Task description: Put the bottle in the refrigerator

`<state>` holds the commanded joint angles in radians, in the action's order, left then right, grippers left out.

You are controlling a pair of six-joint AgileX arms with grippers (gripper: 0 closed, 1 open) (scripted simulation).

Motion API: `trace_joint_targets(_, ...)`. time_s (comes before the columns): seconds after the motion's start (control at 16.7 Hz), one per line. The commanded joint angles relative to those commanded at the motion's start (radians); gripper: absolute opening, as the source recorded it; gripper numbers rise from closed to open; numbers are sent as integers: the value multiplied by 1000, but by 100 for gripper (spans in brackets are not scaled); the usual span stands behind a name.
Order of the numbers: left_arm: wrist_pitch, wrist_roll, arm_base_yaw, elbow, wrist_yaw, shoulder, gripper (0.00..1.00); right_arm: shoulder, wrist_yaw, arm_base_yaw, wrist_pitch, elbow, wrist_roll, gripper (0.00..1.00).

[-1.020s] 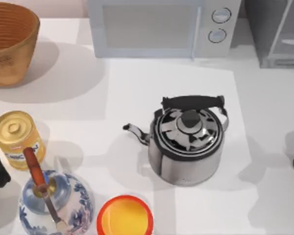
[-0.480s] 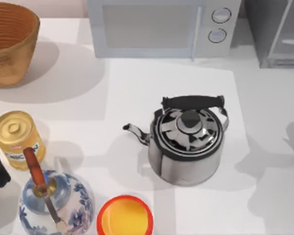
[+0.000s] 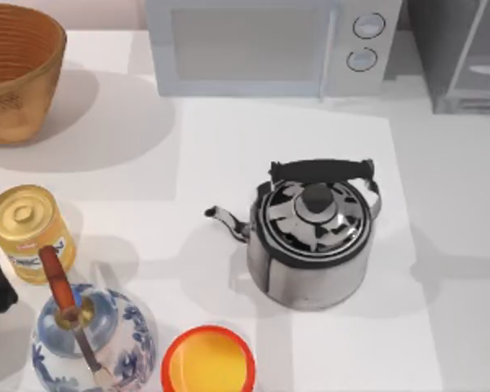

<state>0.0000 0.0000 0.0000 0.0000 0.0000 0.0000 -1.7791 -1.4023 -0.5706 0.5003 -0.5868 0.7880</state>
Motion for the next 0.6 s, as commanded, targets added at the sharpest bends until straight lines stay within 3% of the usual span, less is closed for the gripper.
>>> trace_joint_targets(0.36, 0, 0, 0, 0, 0, 0, 100, 39, -52, -120, -494, -95, 313, 1)
trace_joint_targets(0.6, 0, 0, 0, 0, 0, 0, 100, 47, -65, -183, -723, -125, 467, 1)
